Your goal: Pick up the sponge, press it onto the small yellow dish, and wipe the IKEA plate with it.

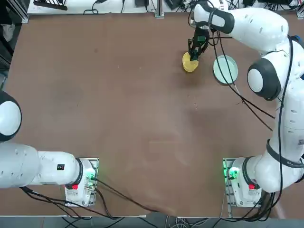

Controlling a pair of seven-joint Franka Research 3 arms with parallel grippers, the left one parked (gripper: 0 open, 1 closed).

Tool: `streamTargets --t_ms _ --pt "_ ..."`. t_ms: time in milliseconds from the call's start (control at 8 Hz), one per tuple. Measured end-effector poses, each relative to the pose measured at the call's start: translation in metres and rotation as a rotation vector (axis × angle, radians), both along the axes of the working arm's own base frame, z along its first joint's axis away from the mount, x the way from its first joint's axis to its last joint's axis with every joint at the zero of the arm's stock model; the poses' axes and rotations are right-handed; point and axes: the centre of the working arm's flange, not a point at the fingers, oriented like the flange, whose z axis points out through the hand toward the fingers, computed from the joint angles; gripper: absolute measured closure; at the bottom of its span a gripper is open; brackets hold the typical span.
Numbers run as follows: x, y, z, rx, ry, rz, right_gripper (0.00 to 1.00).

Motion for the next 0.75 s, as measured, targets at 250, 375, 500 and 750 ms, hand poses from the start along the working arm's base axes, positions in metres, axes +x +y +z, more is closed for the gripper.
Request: streamTargets --t_ms 250,375,500,750 --pt "-0.002 0.000 -0.016 -0.007 0.022 0.002 0.73" --pt "-0.003 0.001 -0.022 -0.009 0.028 0.002 0.72" --pt "-0.003 0.001 -0.025 -0.009 0.031 0.002 0.72" --pt "-0.003 0.003 -0.031 -0.009 0.033 0.004 0.72"
